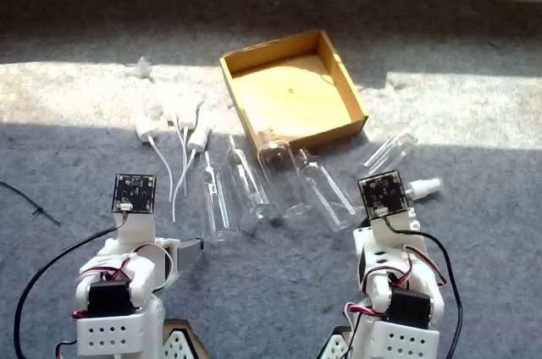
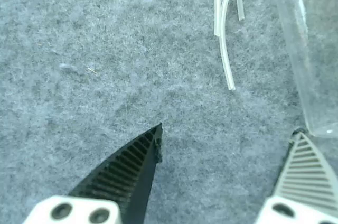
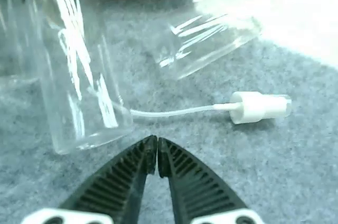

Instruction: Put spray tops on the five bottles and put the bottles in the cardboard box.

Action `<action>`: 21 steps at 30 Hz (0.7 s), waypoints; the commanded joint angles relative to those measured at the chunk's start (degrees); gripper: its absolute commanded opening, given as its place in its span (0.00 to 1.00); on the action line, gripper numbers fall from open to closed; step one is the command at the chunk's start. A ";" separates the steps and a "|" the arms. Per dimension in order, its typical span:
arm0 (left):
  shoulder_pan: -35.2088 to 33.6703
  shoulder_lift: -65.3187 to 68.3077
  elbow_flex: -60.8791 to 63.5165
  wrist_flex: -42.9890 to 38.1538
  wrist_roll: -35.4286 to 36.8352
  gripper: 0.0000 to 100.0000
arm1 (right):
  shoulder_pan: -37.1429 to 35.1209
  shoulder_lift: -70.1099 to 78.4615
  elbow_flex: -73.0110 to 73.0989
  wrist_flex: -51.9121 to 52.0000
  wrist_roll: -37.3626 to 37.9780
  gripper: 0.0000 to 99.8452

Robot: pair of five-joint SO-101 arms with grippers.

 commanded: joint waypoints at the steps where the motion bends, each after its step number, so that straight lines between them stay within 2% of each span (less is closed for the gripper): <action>1: -0.48 -0.48 1.10 0.18 0.62 0.34 | 2.59 -0.13 -5.58 -1.89 0.18 0.00; 4: -0.48 -0.48 1.10 0.18 0.62 0.34 | 2.07 1.54 -11.74 -1.98 0.35 0.00; 7: -0.48 -0.48 1.10 0.18 0.62 0.34 | 0.84 9.98 -18.15 -1.89 0.09 0.00; 16: -0.48 -0.48 1.10 0.18 0.62 0.34 | -7.78 62.90 -52.62 2.51 -7.74 0.00; 21: -0.48 -0.48 1.10 0.18 0.62 0.34 | -13.32 79.69 -71.08 14.20 -8.97 0.00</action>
